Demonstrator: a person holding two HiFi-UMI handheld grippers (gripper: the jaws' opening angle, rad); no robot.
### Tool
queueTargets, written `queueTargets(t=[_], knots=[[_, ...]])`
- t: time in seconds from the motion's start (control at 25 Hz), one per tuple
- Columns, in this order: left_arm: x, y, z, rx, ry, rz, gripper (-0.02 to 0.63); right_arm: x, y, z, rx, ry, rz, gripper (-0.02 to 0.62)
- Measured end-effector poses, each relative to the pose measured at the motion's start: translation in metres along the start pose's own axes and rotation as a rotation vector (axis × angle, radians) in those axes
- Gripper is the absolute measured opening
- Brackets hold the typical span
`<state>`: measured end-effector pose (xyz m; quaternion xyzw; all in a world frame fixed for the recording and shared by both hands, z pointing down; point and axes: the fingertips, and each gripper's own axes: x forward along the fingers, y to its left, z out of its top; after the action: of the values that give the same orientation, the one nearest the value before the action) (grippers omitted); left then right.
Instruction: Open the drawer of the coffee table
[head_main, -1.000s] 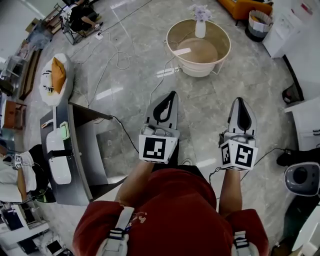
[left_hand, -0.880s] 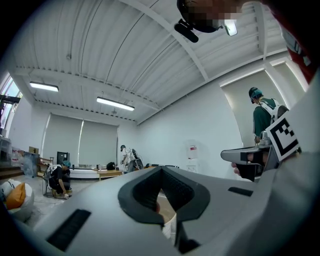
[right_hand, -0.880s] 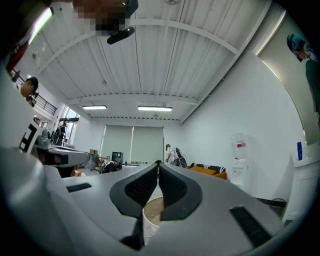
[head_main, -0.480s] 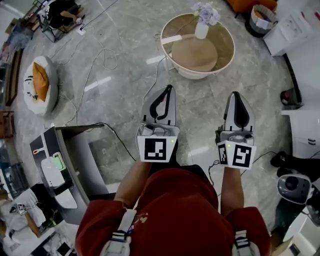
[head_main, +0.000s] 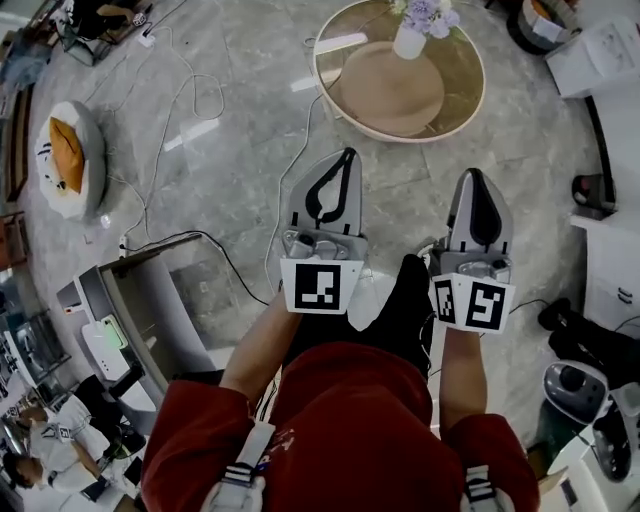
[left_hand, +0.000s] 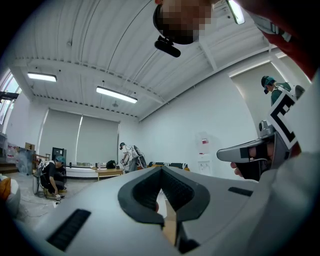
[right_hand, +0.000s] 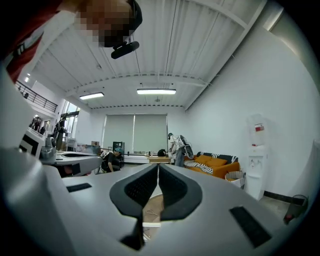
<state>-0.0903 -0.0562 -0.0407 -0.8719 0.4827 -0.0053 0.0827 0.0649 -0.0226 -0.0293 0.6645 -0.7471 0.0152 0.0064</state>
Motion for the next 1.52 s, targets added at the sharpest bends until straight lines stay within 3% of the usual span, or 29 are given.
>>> queueTargets(t=[0.2, 0.4, 0.56, 0.84, 1.04, 1.16, 1.28, 1.52], knots=[[0.035, -0.052, -0.064, -0.002, 0.034, 0.047, 0.012, 0.025, -0.051, -0.076, 0.033, 0.029, 0.066, 0.025], [0.043, -0.096, -0.168, -0.061, 0.036, 0.117, 0.012, 0.030, -0.070, -0.192, 0.067, 0.090, 0.114, 0.025], [0.036, -0.124, -0.271, -0.039, 0.013, 0.119, 0.012, 0.026, -0.075, -0.314, 0.089, 0.110, 0.100, 0.025], [0.038, -0.138, -0.489, 0.004, 0.034, 0.126, 0.012, 0.058, -0.076, -0.533, 0.107, 0.106, 0.056, 0.025], [0.047, -0.141, -0.603, 0.009, -0.003, 0.138, 0.012, 0.087, -0.087, -0.663, 0.108, 0.097, 0.045, 0.025], [0.051, -0.143, -0.650, 0.024, -0.033, 0.136, 0.012, 0.100, -0.087, -0.725, 0.127, 0.108, 0.046, 0.025], [0.050, -0.146, -0.685, 0.019, -0.048, 0.126, 0.012, 0.111, -0.085, -0.776, 0.213, 0.134, 0.037, 0.025], [0.051, -0.148, -0.727, 0.004, -0.050, 0.139, 0.012, 0.129, -0.075, -0.833, 0.309, 0.184, 0.053, 0.025]])
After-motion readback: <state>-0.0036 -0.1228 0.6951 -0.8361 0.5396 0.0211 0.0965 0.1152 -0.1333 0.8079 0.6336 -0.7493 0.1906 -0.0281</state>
